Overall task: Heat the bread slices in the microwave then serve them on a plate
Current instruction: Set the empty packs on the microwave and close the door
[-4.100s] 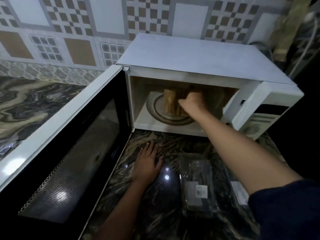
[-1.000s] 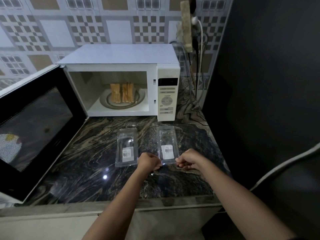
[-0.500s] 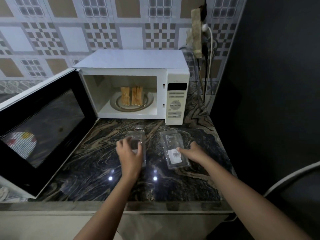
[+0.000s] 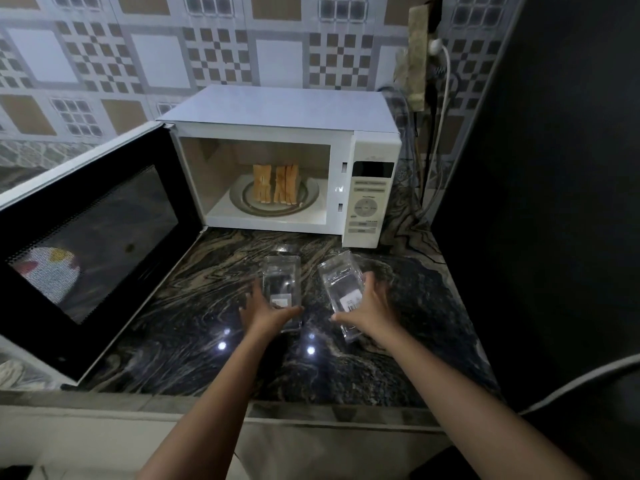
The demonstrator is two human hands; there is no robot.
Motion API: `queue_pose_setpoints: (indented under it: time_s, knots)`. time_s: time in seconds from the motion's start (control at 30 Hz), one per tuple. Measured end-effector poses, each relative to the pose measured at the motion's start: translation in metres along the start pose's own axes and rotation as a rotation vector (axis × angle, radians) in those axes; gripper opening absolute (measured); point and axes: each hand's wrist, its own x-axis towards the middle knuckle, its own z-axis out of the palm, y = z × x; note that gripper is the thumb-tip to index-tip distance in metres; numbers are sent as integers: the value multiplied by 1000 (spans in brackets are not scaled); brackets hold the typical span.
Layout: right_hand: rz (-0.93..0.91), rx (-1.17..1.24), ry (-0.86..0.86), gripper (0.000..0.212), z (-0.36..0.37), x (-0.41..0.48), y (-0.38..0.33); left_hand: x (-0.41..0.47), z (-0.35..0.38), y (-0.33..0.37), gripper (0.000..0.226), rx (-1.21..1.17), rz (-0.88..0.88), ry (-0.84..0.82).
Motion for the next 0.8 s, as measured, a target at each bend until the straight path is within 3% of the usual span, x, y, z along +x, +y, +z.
queue_pose_setpoints:
  time_s: [0.17, 0.33, 0.47, 0.57, 0.73, 0.8]
  knots:
    - [-45, 29, -92, 107, -4, -1, 1, -6, -2, -3, 98, -116, 133, -11]
    - [-99, 129, -125, 102, -11, -3, 0, -8, -13, -4, 111, -168, 89, -110]
    - [-154, 236, -143, 105, -19, -3, -13, -12, -24, -6, 104, -279, 100, -187]
    - [-246, 330, -146, 106, -26, -4, -22, -21, -40, 2, 79, -414, 80, -136]
    - [-417, 418, -86, 92, -57, -14, -52, -22, -71, 33, 80, -496, 210, -38]
    - [-489, 433, -61, 91, -74, -12, -66, -18, -85, 48, 91, -508, 249, -11]
